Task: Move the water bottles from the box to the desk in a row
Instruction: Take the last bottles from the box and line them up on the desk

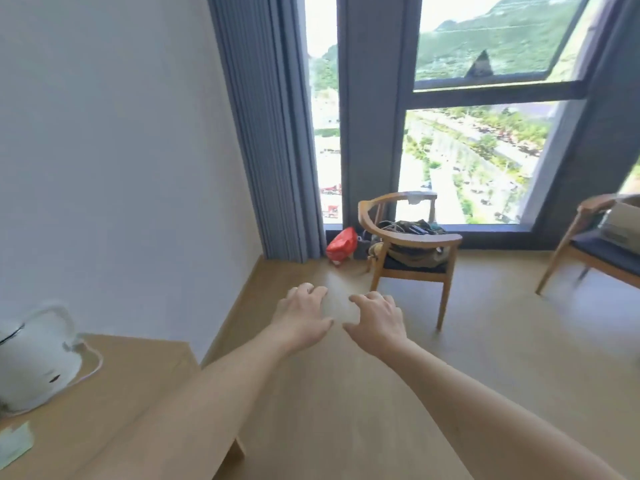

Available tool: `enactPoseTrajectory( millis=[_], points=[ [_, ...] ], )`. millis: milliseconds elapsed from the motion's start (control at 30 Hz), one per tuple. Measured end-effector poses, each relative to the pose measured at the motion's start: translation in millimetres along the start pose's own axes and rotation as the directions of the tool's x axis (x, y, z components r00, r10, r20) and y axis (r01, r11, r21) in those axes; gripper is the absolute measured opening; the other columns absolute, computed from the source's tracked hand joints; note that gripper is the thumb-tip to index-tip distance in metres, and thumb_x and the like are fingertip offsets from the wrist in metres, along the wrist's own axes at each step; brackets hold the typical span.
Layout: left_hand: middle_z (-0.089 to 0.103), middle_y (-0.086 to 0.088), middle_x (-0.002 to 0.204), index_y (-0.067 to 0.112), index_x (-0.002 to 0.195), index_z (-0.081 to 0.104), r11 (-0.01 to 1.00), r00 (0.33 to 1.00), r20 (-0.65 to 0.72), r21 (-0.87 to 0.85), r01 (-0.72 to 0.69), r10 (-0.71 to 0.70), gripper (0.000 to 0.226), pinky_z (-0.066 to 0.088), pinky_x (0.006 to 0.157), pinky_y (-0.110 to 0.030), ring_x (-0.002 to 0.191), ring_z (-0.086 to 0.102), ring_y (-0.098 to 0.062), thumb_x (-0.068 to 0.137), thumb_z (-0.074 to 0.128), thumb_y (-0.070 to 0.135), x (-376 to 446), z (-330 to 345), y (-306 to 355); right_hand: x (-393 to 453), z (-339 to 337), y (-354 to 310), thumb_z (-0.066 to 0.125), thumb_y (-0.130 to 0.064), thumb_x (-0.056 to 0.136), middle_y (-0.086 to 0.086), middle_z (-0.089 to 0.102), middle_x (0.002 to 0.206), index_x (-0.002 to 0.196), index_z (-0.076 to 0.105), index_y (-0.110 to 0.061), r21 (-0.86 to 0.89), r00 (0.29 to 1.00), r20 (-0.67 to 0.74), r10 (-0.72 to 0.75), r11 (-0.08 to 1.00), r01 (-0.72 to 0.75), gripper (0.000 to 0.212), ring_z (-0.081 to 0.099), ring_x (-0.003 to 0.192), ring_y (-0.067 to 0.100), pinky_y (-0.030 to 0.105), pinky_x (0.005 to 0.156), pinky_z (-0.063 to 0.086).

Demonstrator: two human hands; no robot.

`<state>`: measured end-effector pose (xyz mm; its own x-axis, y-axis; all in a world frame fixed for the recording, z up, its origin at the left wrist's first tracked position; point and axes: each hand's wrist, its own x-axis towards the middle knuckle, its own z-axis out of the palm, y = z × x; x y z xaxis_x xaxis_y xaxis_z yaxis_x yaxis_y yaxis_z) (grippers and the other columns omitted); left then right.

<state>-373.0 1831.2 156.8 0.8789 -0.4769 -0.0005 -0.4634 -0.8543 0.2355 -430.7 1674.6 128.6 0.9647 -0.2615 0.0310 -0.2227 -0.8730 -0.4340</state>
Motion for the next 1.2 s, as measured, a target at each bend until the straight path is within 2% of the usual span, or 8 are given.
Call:
enactPoseTrajectory(
  millis=[133, 267, 533, 700, 933, 1067, 1200],
  points=[
    [0.047, -0.005, 0.150, 0.022, 0.147, 0.047, 0.974, 0.976, 0.016, -0.063, -0.216, 0.217, 0.061, 0.041, 0.112, -0.042, 0.138, 0.042, -0.026, 0.092, 0.066, 0.041, 73, 31, 102, 6, -35, 106, 0.064, -0.046, 0.089, 0.002, 0.056, 0.138, 0.140, 0.053, -0.030, -0.007, 0.971, -0.071, 0.230, 0.973, -0.231, 0.054, 0.046, 0.128, 0.029, 0.042, 0.101, 0.040],
    [0.043, -0.003, 0.155, 0.024, 0.150, 0.044, 0.926, 0.926, 0.067, -0.103, -0.363, 0.371, 0.064, 0.037, 0.116, -0.043, 0.143, 0.037, -0.025, 0.093, 0.066, 0.040, 140, 72, 193, 22, -66, 198, 0.064, -0.049, 0.088, 0.001, 0.055, 0.141, 0.142, 0.051, -0.032, -0.037, 0.900, -0.098, 0.424, 0.902, -0.429, 0.058, 0.046, 0.132, 0.028, 0.042, 0.102, 0.040],
    [0.046, -0.004, 0.151, 0.026, 0.151, 0.041, 0.800, 0.784, 0.169, -0.205, -0.564, 0.597, 0.068, 0.041, 0.112, -0.043, 0.137, 0.044, -0.026, 0.091, 0.069, 0.042, 299, 155, 357, 106, -135, 370, 0.067, -0.052, 0.088, 0.002, 0.051, 0.147, 0.149, 0.045, -0.032, -0.060, 0.741, -0.169, 0.650, 0.744, -0.666, 0.067, 0.044, 0.134, 0.027, 0.040, 0.106, 0.039],
    [0.047, -0.004, 0.148, 0.025, 0.150, 0.042, 0.732, 0.719, 0.155, -0.236, -0.639, 0.678, 0.067, 0.044, 0.110, -0.043, 0.134, 0.046, -0.026, 0.091, 0.070, 0.040, 402, 160, 455, 164, -195, 451, 0.066, -0.051, 0.088, 0.001, 0.052, 0.145, 0.148, 0.046, -0.032, 0.020, 0.660, -0.223, 0.717, 0.680, -0.733, 0.067, 0.045, 0.133, 0.026, 0.039, 0.106, 0.040],
    [0.052, -0.004, 0.141, 0.025, 0.144, 0.046, 0.660, 0.636, 0.176, -0.195, -0.726, 0.751, 0.061, 0.048, 0.104, -0.044, 0.129, 0.047, -0.027, 0.089, 0.066, 0.042, 487, 186, 581, 178, -238, 568, 0.065, -0.050, 0.089, 0.002, 0.049, 0.146, 0.148, 0.046, -0.033, 0.108, 0.513, -0.194, 0.836, 0.538, -0.836, 0.064, 0.041, 0.136, 0.026, 0.037, 0.106, 0.037],
    [0.050, -0.004, 0.142, 0.026, 0.145, 0.045, 0.625, 0.590, 0.211, -0.193, -0.757, 0.780, 0.062, 0.047, 0.104, -0.045, 0.130, 0.045, -0.028, 0.089, 0.066, 0.043, 514, 222, 653, 193, -261, 648, 0.065, -0.051, 0.089, 0.003, 0.050, 0.145, 0.148, 0.046, -0.032, 0.144, 0.485, -0.215, 0.847, 0.519, -0.842, 0.064, 0.043, 0.135, 0.027, 0.038, 0.104, 0.039],
    [0.050, -0.006, 0.142, 0.024, 0.146, 0.044, 0.604, 0.573, 0.204, -0.157, -0.781, 0.794, 0.063, 0.047, 0.103, -0.045, 0.131, 0.045, -0.029, 0.090, 0.066, 0.042, 553, 249, 734, 217, -287, 739, 0.065, -0.051, 0.089, 0.003, 0.050, 0.146, 0.149, 0.045, -0.031, 0.179, 0.497, -0.224, 0.838, 0.537, -0.825, 0.066, 0.044, 0.134, 0.027, 0.041, 0.105, 0.040]
  ],
)
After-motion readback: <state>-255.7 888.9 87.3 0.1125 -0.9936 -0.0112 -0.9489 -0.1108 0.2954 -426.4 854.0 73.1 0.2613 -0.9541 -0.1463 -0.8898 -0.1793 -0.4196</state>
